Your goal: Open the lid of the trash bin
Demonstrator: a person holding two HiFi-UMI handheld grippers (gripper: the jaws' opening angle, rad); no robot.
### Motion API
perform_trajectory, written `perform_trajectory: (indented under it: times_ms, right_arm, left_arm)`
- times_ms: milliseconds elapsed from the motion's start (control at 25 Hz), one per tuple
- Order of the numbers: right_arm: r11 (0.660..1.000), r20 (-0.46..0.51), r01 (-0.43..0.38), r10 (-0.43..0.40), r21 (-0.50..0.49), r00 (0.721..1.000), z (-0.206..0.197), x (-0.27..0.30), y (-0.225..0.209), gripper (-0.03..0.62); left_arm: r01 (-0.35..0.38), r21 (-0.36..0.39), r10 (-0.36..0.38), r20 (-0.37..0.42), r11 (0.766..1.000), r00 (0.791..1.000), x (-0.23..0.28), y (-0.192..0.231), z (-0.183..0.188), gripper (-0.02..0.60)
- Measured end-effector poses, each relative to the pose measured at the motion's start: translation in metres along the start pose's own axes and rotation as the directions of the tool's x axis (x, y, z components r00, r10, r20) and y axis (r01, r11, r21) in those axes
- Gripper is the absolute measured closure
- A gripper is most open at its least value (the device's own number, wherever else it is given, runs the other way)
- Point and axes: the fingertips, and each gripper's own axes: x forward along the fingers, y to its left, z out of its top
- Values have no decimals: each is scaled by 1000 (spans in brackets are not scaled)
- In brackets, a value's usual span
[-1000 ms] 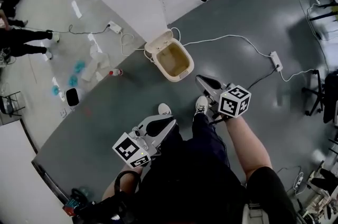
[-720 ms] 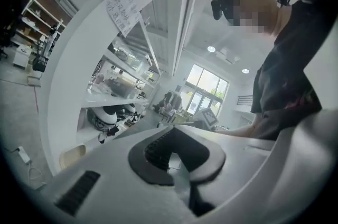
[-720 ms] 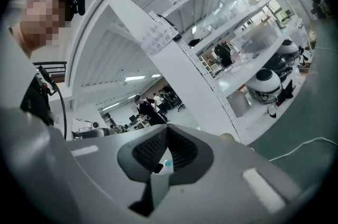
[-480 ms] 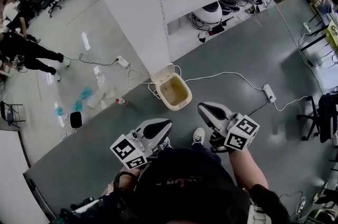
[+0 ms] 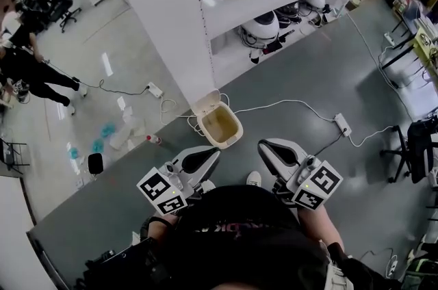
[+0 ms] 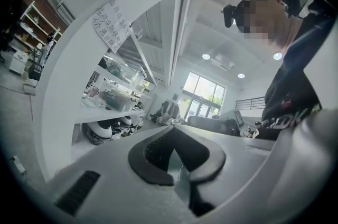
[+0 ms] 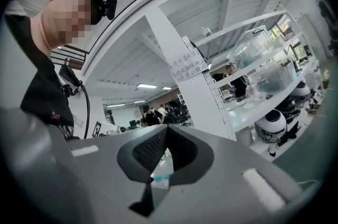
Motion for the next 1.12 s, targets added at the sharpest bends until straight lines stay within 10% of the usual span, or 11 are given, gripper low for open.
perform_trajectory:
  times_ms: [480,1120]
  right_arm:
    - [999,-40,-30,31,19,999,-18,13,19,586]
    - [994,-77,-55,62,92,995,-38,26,23,586]
  left_arm:
    - [12,32,-11,-29,999,1000,-7,-9,-1,577]
    - [-15,-107,10,-52,994,999,-13,11,-17,578]
